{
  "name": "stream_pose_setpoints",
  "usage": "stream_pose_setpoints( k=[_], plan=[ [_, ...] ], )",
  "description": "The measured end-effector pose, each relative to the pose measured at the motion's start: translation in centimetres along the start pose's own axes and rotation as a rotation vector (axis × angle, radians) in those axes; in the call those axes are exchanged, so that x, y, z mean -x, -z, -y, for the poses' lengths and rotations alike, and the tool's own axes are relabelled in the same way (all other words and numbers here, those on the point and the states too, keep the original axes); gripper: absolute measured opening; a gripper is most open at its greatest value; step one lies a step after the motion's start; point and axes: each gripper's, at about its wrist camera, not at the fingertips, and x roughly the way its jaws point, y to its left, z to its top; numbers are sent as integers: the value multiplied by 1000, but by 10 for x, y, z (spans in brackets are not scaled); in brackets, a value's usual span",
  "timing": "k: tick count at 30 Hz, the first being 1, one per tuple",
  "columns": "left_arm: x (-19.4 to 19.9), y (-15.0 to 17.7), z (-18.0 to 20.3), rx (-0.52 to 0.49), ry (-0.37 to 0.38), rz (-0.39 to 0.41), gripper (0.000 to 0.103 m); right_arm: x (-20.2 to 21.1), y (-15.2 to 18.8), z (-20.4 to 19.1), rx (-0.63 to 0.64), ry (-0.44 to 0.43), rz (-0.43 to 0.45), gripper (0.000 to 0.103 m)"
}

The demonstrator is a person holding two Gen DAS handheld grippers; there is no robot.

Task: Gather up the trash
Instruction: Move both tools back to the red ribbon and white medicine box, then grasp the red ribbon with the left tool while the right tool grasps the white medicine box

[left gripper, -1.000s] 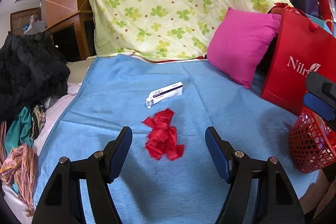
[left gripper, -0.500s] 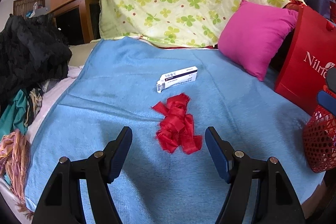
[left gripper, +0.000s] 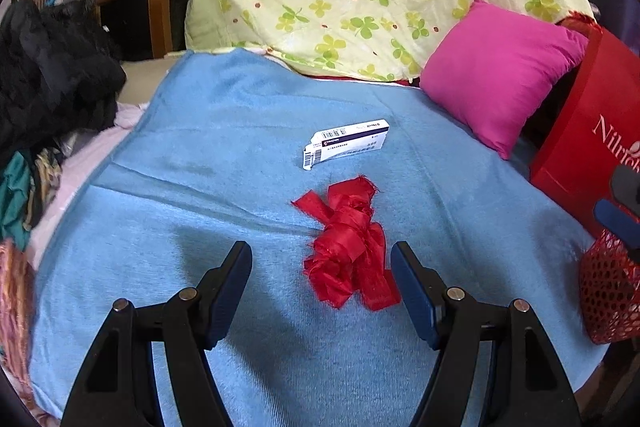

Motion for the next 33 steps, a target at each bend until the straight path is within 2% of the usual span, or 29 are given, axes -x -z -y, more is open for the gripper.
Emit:
stream_pose_setpoints(
  k=[10, 25, 27, 29, 31, 33],
  plan=[
    [-39, -8, -4, 65, 91, -80, 73, -7, 2, 6, -12, 19, -16, 68],
    [-73, -9, 11, 70, 85, -142, 72, -52, -11, 37, -101, 71, -42, 68],
    [-76, -9, 11, 73, 88, -155, 66, -59, -11, 41, -112, 79, -49, 68],
    [-80, -8, 12, 74, 96, -169, 54, -64, -12, 45, -140, 68, -56, 68],
    [-82, -7, 12, 72, 91, -176, 49, -68, -12, 48, -157, 64, -61, 68],
    [-84, -6, 11, 72, 90, -184, 36, -71, -12, 49, -168, 59, -64, 68]
  ],
)
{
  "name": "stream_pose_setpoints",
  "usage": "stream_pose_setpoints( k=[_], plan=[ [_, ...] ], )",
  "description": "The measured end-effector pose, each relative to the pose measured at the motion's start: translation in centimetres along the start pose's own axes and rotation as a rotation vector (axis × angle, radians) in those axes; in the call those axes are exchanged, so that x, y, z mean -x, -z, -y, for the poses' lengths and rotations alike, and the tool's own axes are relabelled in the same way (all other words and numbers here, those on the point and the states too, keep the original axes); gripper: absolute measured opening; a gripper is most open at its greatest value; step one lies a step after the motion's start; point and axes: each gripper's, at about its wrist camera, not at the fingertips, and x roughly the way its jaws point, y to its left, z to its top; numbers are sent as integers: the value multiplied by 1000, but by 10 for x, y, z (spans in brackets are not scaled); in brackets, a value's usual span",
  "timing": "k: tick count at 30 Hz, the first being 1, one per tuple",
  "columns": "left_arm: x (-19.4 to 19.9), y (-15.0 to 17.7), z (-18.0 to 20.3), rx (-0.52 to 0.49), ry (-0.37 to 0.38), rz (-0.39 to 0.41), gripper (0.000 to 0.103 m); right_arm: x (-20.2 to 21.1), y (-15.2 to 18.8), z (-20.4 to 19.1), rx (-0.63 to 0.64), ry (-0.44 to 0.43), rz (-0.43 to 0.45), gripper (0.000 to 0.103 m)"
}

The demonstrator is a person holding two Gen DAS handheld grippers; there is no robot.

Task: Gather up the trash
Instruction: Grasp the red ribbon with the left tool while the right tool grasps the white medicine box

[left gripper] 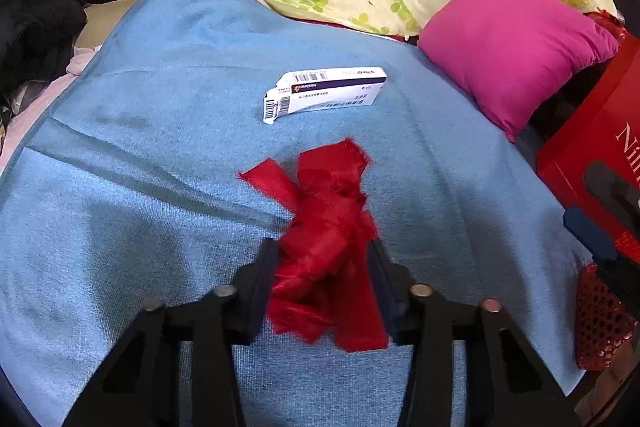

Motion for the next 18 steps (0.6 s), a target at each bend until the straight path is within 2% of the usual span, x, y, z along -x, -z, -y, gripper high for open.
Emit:
stream_pose_setpoints(
  k=[1, 5, 11, 18],
  plan=[
    [-1, 0, -1, 3, 3, -3, 27, -2, 0, 0, -3, -2, -1, 68],
    [4, -1, -10, 30, 17, 3, 23, -10, 1, -6, -4, -14, -13, 68],
    [20, -1, -22, 19, -2, 33, 21, -23, 4, -15, -11, -51, -38, 68],
    [38, -3, -53, 66, -40, 65, 21, -54, 5, -26, -38, -74, -91, 68]
  ],
)
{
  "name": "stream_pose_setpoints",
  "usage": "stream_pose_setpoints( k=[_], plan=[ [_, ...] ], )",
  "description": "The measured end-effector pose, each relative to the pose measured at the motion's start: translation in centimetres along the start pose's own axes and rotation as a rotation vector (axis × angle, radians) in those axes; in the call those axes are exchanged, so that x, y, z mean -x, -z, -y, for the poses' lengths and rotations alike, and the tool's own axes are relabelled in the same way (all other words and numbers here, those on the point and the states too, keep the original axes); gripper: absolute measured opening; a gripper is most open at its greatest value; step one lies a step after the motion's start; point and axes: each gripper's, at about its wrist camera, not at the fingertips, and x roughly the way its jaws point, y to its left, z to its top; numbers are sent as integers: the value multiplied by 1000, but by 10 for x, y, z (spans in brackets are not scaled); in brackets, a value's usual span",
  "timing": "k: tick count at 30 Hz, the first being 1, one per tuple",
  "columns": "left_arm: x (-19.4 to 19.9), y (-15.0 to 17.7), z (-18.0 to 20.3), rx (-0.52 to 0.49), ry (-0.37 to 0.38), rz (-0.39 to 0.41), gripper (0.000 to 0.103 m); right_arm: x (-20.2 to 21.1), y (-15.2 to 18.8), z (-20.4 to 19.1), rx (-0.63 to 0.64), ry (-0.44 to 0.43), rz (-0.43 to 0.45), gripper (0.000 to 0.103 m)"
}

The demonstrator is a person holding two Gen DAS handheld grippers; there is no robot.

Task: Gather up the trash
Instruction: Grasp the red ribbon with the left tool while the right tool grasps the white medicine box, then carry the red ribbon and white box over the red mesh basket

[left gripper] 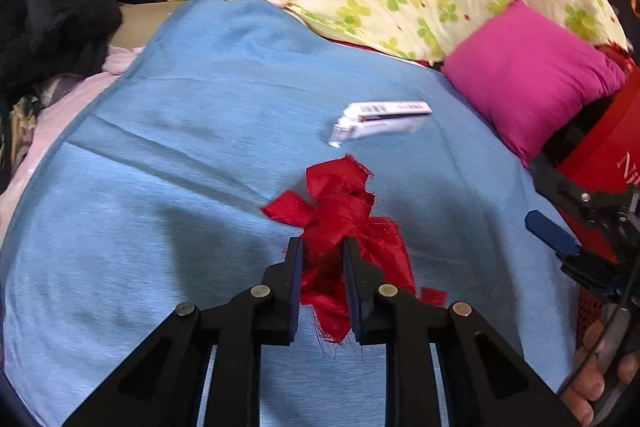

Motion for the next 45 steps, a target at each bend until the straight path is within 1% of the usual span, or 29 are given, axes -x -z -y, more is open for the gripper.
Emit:
stream_pose_setpoints(
  k=[3, 9, 12, 15, 18, 20, 25, 28, 30, 31, 32, 35, 36, 38, 41, 43, 45],
  plan=[
    [5, -5, -15, 36, -14, 16, 21, -18, -8, -9, -4, -2, -17, 68],
    [16, -13, -29, 49, -57, 62, 21, -61, -31, -28, -32, 10, -71, 68],
    [20, -15, -38, 57, -90, 73, 21, -87, -44, -38, -55, 38, -96, 68],
    [21, -16, -47, 75, -100, 75, 21, -110, -54, -44, -93, 69, -121, 68],
    [24, -19, -52, 85, -112, 87, 21, -130, -64, -47, -136, 123, -131, 68],
    [26, -21, -53, 86, -122, 98, 21, -143, -70, -48, -150, 190, -147, 68],
    [27, -25, -54, 98, -112, 107, 21, -172, -76, -50, -165, 302, -188, 68],
    [27, -26, -53, 97, -110, 113, 21, -184, -75, -50, -180, 327, -209, 67],
    [28, -27, -53, 100, -110, 117, 21, -192, -73, -51, -182, 364, -224, 64],
    [28, -27, -52, 101, -108, 117, 21, -195, -71, -52, -182, 382, -227, 61],
    [28, -28, -53, 101, -108, 119, 21, -198, -69, -52, -179, 402, -234, 51],
    [30, -28, -53, 98, -109, 125, 21, -198, -64, -53, -172, 415, -228, 45],
    [31, -28, -53, 97, -108, 127, 21, -197, -63, -55, -159, 418, -222, 41],
    [33, -27, -52, 90, -108, 132, 21, -192, -61, -57, -145, 400, -206, 37],
    [36, -26, -49, 72, -101, 144, 21, -177, -58, -60, -92, 377, -187, 36],
    [39, -25, -46, 56, -97, 155, 21, -164, -54, -62, -60, 356, -177, 29],
    [41, -25, -43, 47, -87, 163, 21, -151, -51, -61, -51, 321, -170, 27]
  ],
)
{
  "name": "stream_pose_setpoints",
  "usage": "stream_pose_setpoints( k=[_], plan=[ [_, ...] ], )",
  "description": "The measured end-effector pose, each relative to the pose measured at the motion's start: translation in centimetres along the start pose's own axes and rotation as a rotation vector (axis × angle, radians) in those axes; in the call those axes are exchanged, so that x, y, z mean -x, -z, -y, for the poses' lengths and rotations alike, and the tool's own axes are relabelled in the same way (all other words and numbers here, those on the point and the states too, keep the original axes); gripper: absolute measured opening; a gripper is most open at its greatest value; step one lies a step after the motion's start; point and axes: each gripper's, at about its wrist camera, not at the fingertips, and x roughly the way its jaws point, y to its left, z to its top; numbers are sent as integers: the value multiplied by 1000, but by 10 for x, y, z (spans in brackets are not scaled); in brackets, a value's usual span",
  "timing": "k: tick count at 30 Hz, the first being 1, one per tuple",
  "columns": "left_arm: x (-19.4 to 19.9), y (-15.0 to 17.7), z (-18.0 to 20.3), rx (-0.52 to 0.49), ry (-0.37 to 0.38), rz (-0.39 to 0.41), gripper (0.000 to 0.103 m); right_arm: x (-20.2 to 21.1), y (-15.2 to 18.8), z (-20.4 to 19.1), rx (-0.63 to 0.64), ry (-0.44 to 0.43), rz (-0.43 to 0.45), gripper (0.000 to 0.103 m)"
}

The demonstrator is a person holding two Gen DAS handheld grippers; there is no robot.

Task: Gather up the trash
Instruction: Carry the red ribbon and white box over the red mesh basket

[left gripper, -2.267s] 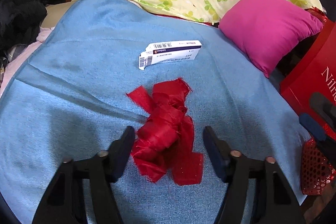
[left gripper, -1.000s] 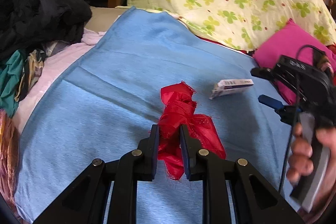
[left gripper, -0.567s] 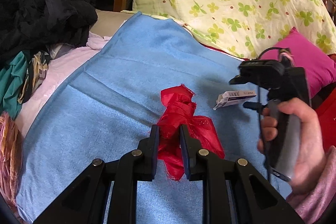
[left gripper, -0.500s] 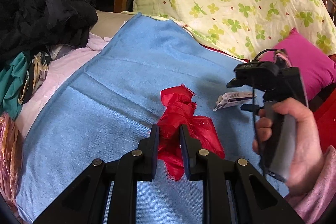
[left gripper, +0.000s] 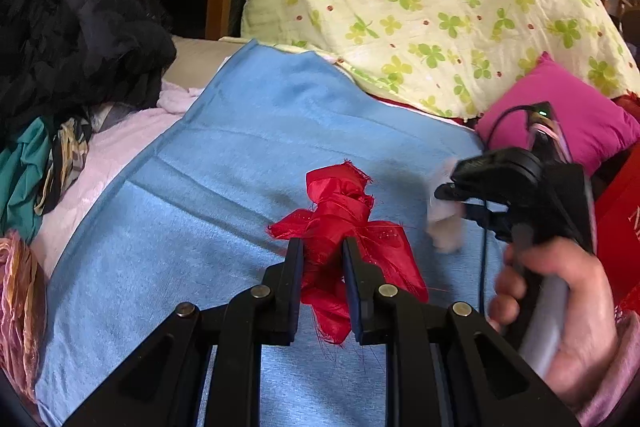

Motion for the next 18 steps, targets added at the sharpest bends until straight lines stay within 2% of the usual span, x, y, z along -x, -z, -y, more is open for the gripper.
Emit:
stream_pose_setpoints(
  k=[1, 7, 12, 18],
  plan=[
    [1, 0, 2, -5, 5, 4, 21, 10, 4, 5, 12, -27, 6, 27],
    [7, 7, 13, -42, 11, 17, 21, 55, 21, 34, 86, -61, 35, 26],
    [9, 9, 19, -56, 9, 18, 21, 77, 32, 70, 56, -101, 10, 26],
    [10, 14, 36, -122, 39, 28, 21, 111, 51, 104, 22, -180, 35, 26]
  ],
)
